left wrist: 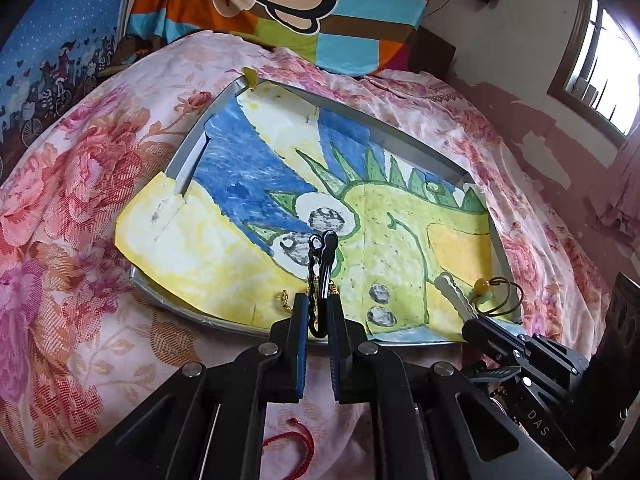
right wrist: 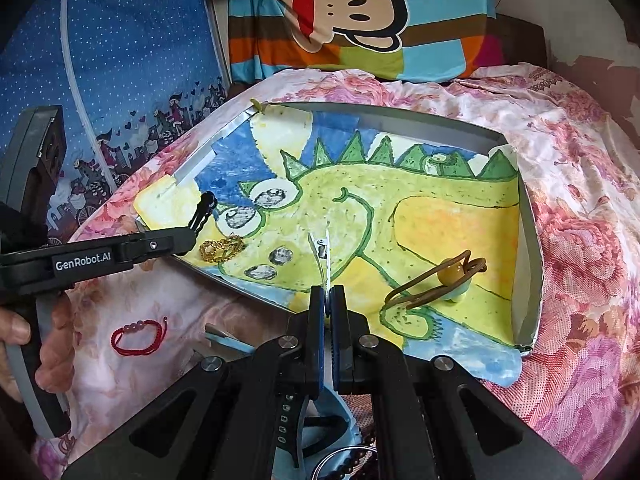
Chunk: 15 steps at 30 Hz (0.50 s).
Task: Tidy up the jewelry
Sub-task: 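Carry the hair tie onto the tray with the left tool while the right tool releases the clip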
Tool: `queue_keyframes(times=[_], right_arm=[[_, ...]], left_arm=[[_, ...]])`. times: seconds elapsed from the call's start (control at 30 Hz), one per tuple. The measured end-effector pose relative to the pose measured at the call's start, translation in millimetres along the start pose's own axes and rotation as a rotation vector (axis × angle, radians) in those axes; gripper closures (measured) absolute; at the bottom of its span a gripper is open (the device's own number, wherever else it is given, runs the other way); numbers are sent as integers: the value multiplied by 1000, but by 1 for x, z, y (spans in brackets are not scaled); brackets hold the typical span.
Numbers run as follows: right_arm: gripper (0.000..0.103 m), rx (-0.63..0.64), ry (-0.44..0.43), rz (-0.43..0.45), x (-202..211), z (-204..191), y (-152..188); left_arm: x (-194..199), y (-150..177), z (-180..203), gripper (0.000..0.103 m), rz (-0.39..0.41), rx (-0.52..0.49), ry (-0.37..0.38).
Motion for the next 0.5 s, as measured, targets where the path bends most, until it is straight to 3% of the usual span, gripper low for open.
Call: queue_keyframes(times=[0.4,0.5], right_arm=[[99,-3,-3,-3,0,0,0],[99,-1,2,3,2,1,-1]], left_arm=[[-3,2,11,94,-8,-24,3],[1,2,11,88,-10,-17,14]])
Point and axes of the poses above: each gripper's, at about its wrist camera, not at the fingertips, and x roughly against the way its jaws point, z to its right, y to its underside, the point moved 9 cm from there along -x, roughly the way its jaws point, and after that the axes turned 3 degrees about -z, right-handed, at the moved point
